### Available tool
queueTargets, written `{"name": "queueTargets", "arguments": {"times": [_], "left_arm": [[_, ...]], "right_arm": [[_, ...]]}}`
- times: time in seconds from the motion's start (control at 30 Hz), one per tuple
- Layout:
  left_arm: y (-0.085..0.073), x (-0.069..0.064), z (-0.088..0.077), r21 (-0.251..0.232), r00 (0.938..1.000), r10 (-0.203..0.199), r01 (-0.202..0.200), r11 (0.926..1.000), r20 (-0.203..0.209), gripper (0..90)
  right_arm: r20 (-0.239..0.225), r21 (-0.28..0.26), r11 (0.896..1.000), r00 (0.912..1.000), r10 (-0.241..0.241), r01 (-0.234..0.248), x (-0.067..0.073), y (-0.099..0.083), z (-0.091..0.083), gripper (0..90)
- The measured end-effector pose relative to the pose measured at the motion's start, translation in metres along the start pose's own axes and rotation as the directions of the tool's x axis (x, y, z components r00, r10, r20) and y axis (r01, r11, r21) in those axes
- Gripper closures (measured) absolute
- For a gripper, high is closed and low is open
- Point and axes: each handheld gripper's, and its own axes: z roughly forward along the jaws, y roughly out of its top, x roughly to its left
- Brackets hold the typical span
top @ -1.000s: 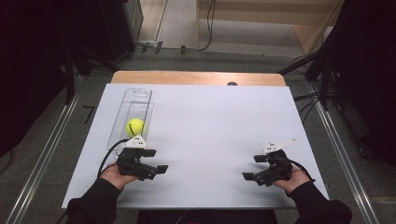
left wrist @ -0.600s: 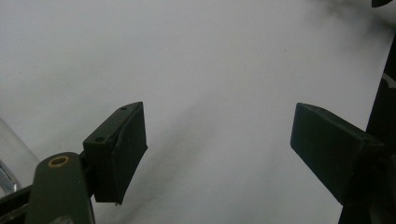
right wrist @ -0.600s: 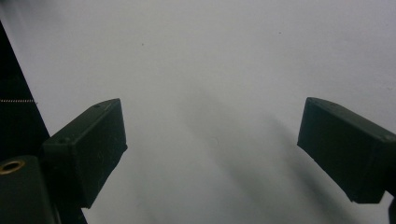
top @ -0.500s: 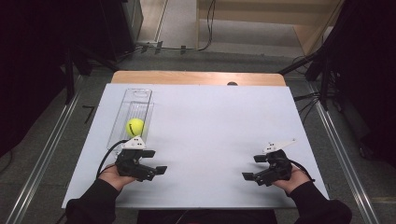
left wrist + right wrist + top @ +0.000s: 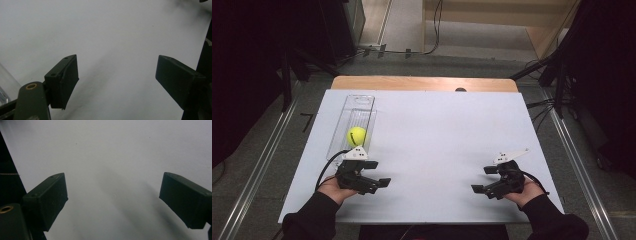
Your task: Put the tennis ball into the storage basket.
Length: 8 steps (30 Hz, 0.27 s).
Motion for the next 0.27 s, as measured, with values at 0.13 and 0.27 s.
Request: {"name": "queueTargets", "arguments": {"times": [0.13,0.27], "left_arm": [[0.0,-0.0001,0.0,0.003,1.0,0.001,-0.001,1.0,-0.002,19.3],[0.0001,-0.0001,0.0,0.004,1.0,0.003,-0.003,1.0,-0.002,19.3]], "right_arm": [[0.001,0.0,1.0,1.0,0.0,0.0,0.0001,-0.0001,-0.0001,6.2],[0.004,-0.001,1.0,1.0,0.003,-0.003,-0.0001,-0.0001,-0.0004,6.2]]}}
